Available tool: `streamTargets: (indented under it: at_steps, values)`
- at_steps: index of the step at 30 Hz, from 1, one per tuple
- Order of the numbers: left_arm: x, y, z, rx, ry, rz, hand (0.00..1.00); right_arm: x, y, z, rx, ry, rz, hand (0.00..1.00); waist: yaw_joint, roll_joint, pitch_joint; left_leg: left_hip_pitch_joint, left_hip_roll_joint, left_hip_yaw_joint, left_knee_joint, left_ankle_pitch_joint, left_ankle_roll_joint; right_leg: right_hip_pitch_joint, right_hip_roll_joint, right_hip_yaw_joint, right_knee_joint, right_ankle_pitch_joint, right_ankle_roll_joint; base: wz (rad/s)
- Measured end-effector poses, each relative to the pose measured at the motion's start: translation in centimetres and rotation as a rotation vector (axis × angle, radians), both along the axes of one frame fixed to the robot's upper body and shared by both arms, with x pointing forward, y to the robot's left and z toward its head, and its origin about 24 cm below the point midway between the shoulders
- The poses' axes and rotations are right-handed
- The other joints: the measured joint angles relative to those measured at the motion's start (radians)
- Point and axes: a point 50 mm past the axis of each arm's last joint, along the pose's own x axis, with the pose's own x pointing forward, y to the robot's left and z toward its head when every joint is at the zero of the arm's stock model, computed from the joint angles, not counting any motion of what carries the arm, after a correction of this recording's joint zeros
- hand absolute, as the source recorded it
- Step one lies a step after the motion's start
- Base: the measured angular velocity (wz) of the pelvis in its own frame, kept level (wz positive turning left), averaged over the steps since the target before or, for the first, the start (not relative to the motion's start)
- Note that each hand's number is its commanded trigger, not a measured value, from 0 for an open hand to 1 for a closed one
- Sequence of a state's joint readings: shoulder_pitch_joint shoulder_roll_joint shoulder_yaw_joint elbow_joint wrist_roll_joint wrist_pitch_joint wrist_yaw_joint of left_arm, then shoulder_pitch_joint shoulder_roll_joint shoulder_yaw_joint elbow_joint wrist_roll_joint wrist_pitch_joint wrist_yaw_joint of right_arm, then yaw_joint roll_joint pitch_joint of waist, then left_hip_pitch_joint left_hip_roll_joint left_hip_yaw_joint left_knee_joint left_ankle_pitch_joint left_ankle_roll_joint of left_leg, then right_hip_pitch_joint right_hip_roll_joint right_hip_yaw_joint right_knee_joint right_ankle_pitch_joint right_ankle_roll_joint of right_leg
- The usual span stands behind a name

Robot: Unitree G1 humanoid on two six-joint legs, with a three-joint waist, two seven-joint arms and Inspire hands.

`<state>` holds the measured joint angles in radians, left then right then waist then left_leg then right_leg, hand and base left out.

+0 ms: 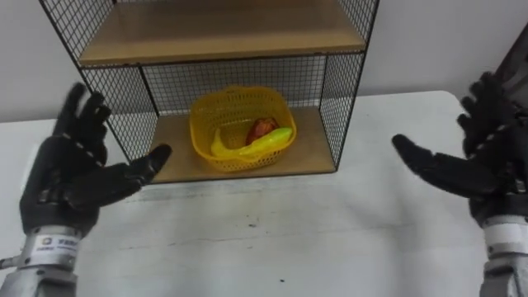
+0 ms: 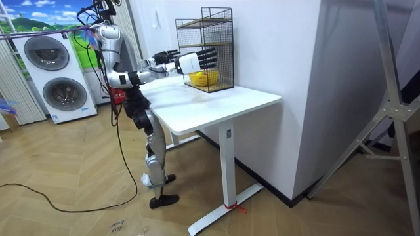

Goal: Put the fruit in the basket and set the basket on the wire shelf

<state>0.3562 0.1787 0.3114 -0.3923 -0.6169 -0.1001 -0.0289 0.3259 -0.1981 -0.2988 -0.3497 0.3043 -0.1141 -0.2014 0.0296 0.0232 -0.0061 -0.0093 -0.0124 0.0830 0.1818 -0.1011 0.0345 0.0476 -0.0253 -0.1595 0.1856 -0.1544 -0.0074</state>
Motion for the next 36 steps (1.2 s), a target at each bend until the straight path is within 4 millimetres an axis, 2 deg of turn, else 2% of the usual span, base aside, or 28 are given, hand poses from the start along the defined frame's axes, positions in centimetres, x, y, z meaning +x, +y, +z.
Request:
streamTargets:
  at_steps: [1,3,4,6,8,12,14,15,17,19,21,22,24,25,27,28,30,31,33,36]
  values:
    - [-0.3,0.6,0.7,-0.004,-0.037,0.035,0.0,-0.3,-0.5,0.4,-0.009,-0.017,-0.036,0.0,0.0,0.0,0.0004,0.0,0.0,-0.001,-0.001,0.0,0.0,-0.001,0.0,-0.001,0.0,-0.001,0.0,0.0]
    - [-2.0,2.8,3.2,0.02,-0.167,0.206,0.0,-1.6,-2.4,2.1,-0.047,-0.104,-0.191,0.0,0.006,-0.002,-0.0009,-0.005,0.001,0.001,-0.003,0.001,-0.001,-0.011,0.0,0.001,0.006,-0.003,-0.001,-0.02]
    - [-2.4,3.4,3.7,0.029,-0.191,0.255,0.0,-1.9,-2.9,2.5,-0.059,-0.123,-0.228,0.0,0.006,-0.002,-0.001,-0.007,0.001,0.001,-0.002,0.001,-0.001,-0.014,-0.001,0.001,0.009,-0.004,-0.001,0.0]
    - [-4.4,5.6,5.0,0.043,-0.247,0.475,0.0,-3.2,-4.6,3.8,-0.114,-0.183,-0.394,0.0,0.007,-0.005,-0.0004,-0.006,-0.001,0.0,-0.002,0.001,-0.001,-0.021,-0.004,-0.001,0.026,-0.014,0.0,0.0]
    - [-6.1,7.2,5.6,0.039,-0.27,0.639,0.0,-4.3,-5.7,4.6,-0.126,-0.235,-0.52,0.0,0.015,-0.004,-0.0014,-0.007,0.0,0.0,0.0,0.001,-0.002,-0.023,-0.005,-0.003,0.03,-0.017,-0.002,0.0]
    - [-10.4,9.7,7.0,0.012,-0.335,0.996,0.0,-8.4,-8.6,6.4,-0.143,-0.345,-0.854,0.0,0.045,-0.013,-0.0054,-0.014,-0.001,-0.007,0.0,0.001,-0.005,-0.032,-0.016,-0.025,0.042,-0.028,-0.004,0.06]
    - [-12.3,10.5,7.5,-0.013,-0.36,1.131,0.0,-9.9,-9.3,6.4,-0.105,-0.382,-0.963,0.0,0.053,-0.02,-0.0061,-0.017,-0.003,-0.011,0.001,0.001,-0.006,-0.038,-0.021,-0.037,0.055,-0.037,-0.007,0.11]
    - [-13.3,11.1,7.6,-0.022,-0.357,1.212,0.0,-10.9,-9.9,6.2,-0.075,-0.38,-1.031,0.0,0.052,-0.025,-0.0094,-0.023,-0.005,-0.023,0.004,0.001,-0.007,-0.038,-0.023,-0.043,0.055,-0.039,-0.007,0.19]
    - [-14.9,12.2,7.2,-0.051,-0.328,1.336,0.0,-12.5,-11.2,5.6,0.003,-0.379,-1.135,0.0,0.053,-0.029,-0.0116,-0.035,-0.011,-0.041,0.008,0.002,-0.007,-0.041,-0.026,-0.058,0.057,-0.042,-0.007,0.27]
    - [-16.3,13.4,5.8,-0.119,-0.265,1.452,0.0,-14.0,-12.7,4.2,0.095,-0.338,-1.244,0.0,0.053,-0.03,-0.0114,-0.05,-0.014,-0.051,0.014,0.002,-0.007,-0.049,-0.029,-0.064,0.058,-0.043,-0.006,0.2]
    - [-18.3,15.2,2.5,-0.279,-0.12,1.593,0.0,-15.6,-14.6,1.0,0.254,-0.224,-1.375,0.0,0.054,-0.028,-0.0105,-0.073,-0.017,-0.057,0.02,0.002,-0.007,-0.069,-0.03,-0.062,0.065,-0.045,-0.002,0.11]
    - [-18.8,15.5,1.4,-0.326,-0.08,1.626,0.0,-16.1,-14.9,0.0,0.29,-0.188,-1.407,0.0,0.053,-0.028,-0.0105,-0.078,-0.018,-0.059,0.021,0.001,-0.006,-0.072,-0.031,-0.063,0.065,-0.045,-0.002,0.06]
    - [-20.9,15.6,-3.4,-0.527,0.111,1.738,0.0,-18.2,-15.2,-4.6,0.478,-0.027,-1.522,0.0,0.055,-0.025,-0.0098,-0.086,-0.02,-0.06,0.026,-0.004,-0.001,-0.079,-0.033,-0.065,0.067,-0.047,-0.002,0.04]
    - [-21.4,15.5,-4.8,-0.578,0.163,1.761,0.0,-18.8,-15.1,-5.8,0.53,0.013,-1.55,0.0,0.056,-0.023,-0.0097,-0.086,-0.021,-0.06,0.025,-0.004,-0.001,-0.079,-0.034,-0.065,0.066,-0.047,-0.001,0.0]
    - [-23.4,14.2,-10.0,-0.775,0.366,1.858,0.0,-21.2,-13.8,-10.5,0.722,0.164,-1.654,0.0,0.055,-0.019,-0.0099,-0.09,-0.021,-0.059,0.024,-0.004,0.0,-0.081,-0.035,-0.065,0.065,-0.047,0.0,0.0]
    - [-24.0,13.7,-11.2,-0.814,0.411,1.884,0.0,-21.9,-13.3,-11.5,0.756,0.198,-1.683,0.0,0.057,-0.018,-0.0102,-0.09,-0.021,-0.059,0.024,-0.004,0.0,-0.08,-0.035,-0.064,0.066,-0.048,0.002,0.0]
    - [-26.7,11.1,-14.7,-0.926,0.575,1.986,0.0,-24.7,-10.7,-15.0,0.858,0.336,-1.786,0.0,0.055,-0.017,-0.0113,-0.087,-0.019,-0.053,0.026,-0.013,0.004,-0.079,-0.038,-0.063,0.071,-0.057,-0.004,-0.06]
    - [-27.3,10.3,-15.5,-0.945,0.614,2.007,0.0,-25.4,-10.0,-15.7,0.874,0.381,-1.807,0.0,0.053,-0.018,-0.0119,-0.086,-0.019,-0.052,0.026,-0.016,0.002,-0.079,-0.038,-0.063,0.071,-0.057,-0.004,-0.08]
    - [-29.1,7.7,-17.6,-1.008,0.727,2.054,0.0,-27.5,-6.9,-18.3,0.907,0.558,-1.863,0.0,0.049,-0.02,-0.0131,-0.086,-0.018,-0.051,0.032,-0.023,0.003,-0.076,-0.038,-0.063,0.071,-0.057,-0.003,-0.02]
    - [-30.1,5.1,-19.6,-1.054,0.833,2.054,0.0,-28.8,-3.8,-20.5,0.978,0.698,-1.873,0.0,0.044,-0.021,-0.0137,-0.081,-0.017,-0.044,0.031,-0.024,0.003,-0.071,-0.038,-0.059,0.072,-0.054,0.001,0.0]
